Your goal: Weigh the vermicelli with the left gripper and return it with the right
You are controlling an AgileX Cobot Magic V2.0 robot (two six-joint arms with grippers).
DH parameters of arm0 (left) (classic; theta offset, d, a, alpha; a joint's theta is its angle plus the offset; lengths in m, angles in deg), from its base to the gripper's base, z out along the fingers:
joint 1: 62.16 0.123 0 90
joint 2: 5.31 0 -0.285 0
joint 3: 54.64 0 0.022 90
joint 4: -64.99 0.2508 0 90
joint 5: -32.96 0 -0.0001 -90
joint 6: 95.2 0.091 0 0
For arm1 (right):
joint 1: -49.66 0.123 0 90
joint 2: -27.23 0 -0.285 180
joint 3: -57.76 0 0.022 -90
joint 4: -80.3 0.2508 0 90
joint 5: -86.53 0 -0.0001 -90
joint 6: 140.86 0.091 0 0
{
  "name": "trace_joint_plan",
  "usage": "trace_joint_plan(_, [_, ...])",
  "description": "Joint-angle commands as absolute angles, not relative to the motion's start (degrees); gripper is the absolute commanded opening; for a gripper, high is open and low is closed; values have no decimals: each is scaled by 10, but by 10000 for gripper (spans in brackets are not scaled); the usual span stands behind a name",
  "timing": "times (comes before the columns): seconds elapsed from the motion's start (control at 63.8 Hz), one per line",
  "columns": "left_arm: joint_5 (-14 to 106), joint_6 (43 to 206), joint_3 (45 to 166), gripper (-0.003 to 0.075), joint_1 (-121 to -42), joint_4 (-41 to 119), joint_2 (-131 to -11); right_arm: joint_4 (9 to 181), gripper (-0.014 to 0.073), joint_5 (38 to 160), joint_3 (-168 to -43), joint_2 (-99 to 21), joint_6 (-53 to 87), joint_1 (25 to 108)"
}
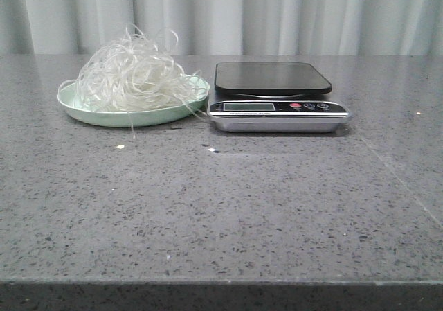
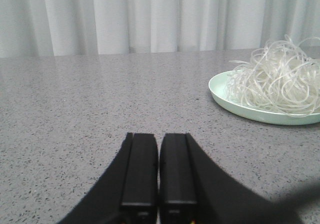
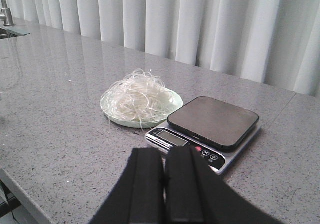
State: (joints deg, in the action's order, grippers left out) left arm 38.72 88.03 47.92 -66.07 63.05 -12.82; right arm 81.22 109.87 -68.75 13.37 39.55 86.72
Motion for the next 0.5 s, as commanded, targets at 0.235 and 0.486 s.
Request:
trace_joint_plan(0.235, [342,880,476,134,-660,630,-116,807,169,1020,-672,126,391,786])
trace_joint_plan(0.486, [342,880,476,134,-660,630,-117,821,169,952,-611,126,391,577])
